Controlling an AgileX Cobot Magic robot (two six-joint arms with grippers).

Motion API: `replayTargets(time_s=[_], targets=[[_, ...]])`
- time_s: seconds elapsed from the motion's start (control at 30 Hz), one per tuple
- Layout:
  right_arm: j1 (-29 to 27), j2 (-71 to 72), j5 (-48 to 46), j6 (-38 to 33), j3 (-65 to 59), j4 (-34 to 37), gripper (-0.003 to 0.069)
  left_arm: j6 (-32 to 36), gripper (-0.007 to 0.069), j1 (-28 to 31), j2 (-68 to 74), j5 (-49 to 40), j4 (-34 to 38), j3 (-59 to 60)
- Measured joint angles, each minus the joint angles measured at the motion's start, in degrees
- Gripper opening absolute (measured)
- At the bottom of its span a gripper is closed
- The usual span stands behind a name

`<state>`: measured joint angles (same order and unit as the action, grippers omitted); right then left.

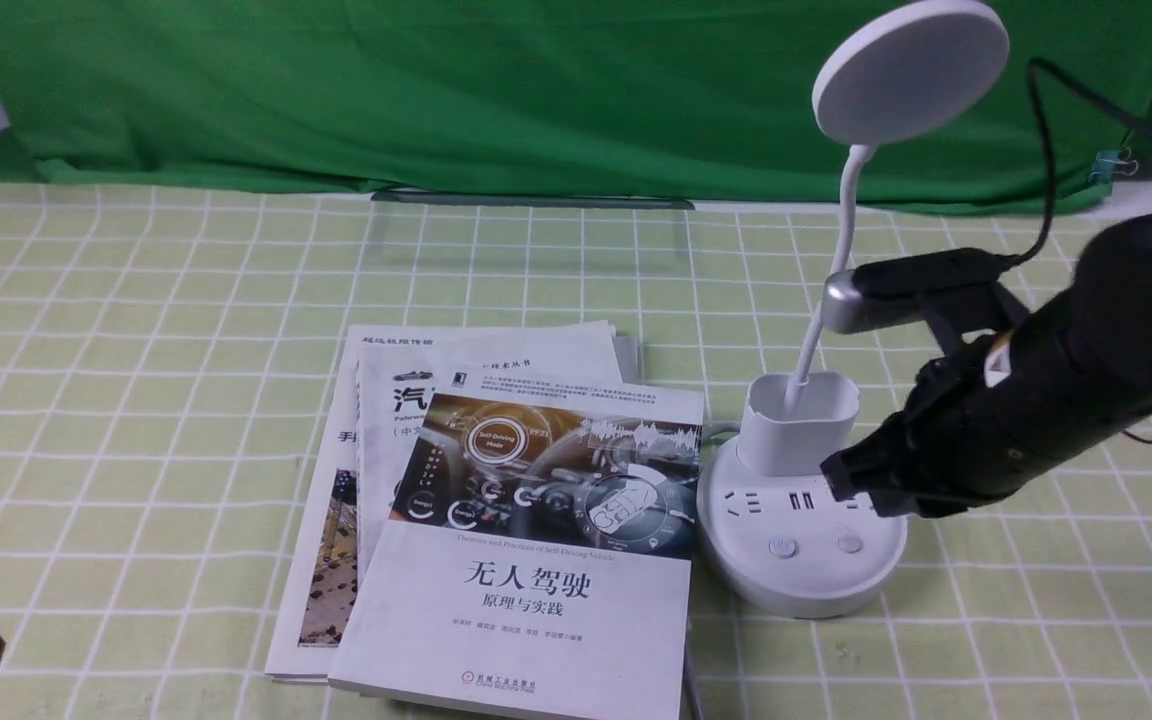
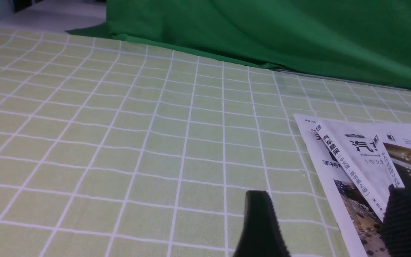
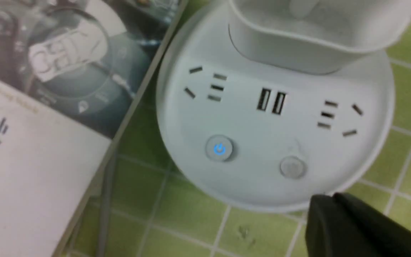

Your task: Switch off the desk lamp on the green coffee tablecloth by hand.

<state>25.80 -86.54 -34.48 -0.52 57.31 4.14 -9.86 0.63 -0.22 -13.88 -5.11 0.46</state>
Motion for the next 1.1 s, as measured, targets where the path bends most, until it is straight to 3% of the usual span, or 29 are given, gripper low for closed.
replayTargets(time_s=[0.33,0.6,0.77,1.1], targets=[[0.0,23.7,-5.6,0.5,-10.5,0.1,0.0089,0.0,0.0410,0.0,0.0,0.0,0.0,0.0],[0.0,33.2,-1.4,0.5,-10.5,-0.1,0.0099,0.0,0.0410,0.0,0.0,0.0,0.0,0.0],[-0.6,36.9,1.3,-0.3,-13.1,-1.1,0.0041,0.0,0.0410,0.0,0.0,0.0,0.0,0.0],[-17.8,66.0,18.8,-7.3,-43.3,-2.2,0.0041,0.0,0.0410,0.0,0.0,0.0,0.0,0.0]])
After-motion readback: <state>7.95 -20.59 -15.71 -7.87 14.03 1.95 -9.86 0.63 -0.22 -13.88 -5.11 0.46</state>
